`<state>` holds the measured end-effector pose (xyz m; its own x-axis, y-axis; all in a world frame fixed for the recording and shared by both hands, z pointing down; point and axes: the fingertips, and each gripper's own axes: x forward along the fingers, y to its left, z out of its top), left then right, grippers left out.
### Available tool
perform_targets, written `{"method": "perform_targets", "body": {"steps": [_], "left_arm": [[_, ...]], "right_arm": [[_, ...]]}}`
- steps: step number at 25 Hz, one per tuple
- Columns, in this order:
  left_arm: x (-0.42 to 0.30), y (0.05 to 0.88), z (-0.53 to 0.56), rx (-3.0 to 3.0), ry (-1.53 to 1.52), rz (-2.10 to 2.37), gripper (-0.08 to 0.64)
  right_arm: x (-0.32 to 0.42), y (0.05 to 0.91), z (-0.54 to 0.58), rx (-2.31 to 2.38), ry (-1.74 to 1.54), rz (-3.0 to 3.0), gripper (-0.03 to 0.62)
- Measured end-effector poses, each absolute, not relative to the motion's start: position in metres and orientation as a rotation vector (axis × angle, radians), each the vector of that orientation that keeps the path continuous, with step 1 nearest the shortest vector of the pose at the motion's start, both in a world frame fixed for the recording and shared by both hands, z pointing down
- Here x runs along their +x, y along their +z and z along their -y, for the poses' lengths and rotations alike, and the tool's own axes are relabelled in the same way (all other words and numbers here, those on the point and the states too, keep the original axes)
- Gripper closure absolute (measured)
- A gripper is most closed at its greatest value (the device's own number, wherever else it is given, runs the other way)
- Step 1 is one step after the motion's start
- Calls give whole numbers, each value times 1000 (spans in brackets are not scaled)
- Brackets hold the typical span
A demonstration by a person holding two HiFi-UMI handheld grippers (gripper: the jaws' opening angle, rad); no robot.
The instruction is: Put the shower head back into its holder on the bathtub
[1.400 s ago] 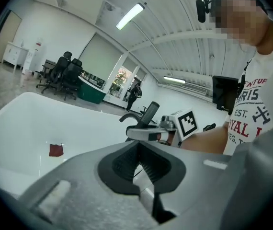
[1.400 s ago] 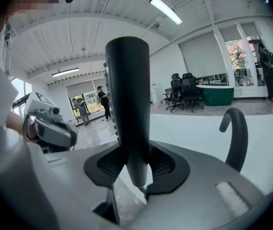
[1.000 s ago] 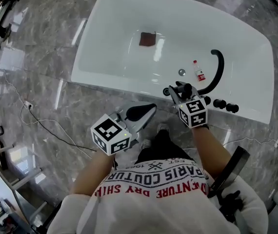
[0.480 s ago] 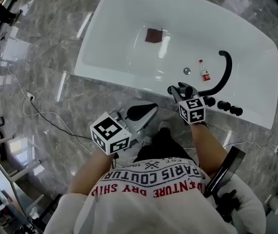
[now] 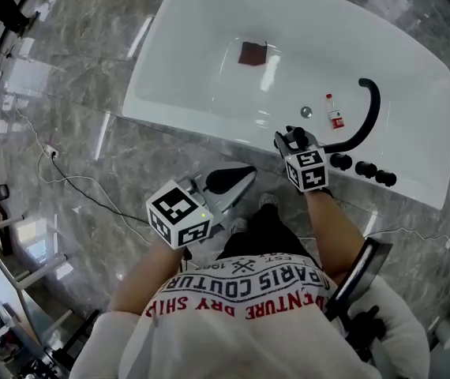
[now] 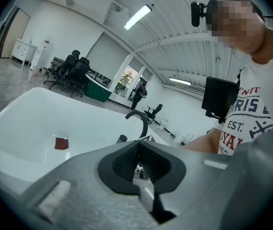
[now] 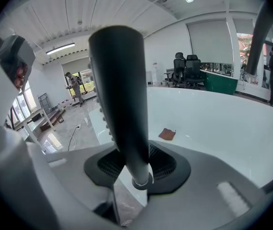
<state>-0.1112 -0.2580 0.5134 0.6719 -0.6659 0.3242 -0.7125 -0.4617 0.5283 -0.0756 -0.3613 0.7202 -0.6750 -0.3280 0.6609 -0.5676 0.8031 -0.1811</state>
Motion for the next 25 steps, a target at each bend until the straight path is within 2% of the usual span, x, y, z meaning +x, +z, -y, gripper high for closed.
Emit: {"method": "perform_targets", "body": {"steps": [11, 13, 19, 21, 23, 25], "left_arm": [[-114, 519, 250, 2220, 101, 1050, 558], [-114, 516, 248, 2228, 105, 1043, 558], [-108, 494, 227, 2289, 130, 1001, 558], [-105, 485, 213, 2305, 147, 983, 558], [-102, 477, 198, 2325, 188, 973, 558], [-97, 468, 185, 2365, 219, 963, 558]], "right_arm": [[-82, 727, 339, 570, 594, 2340, 423], [-82, 717, 335, 554, 608, 2353, 401], [-52, 662, 312, 617, 662, 2407, 405], [-45, 629, 285, 594, 740, 2457, 449], [-40, 583, 257, 609, 750, 2524, 590], [-32, 536, 232, 665, 702, 2569, 591]]}}
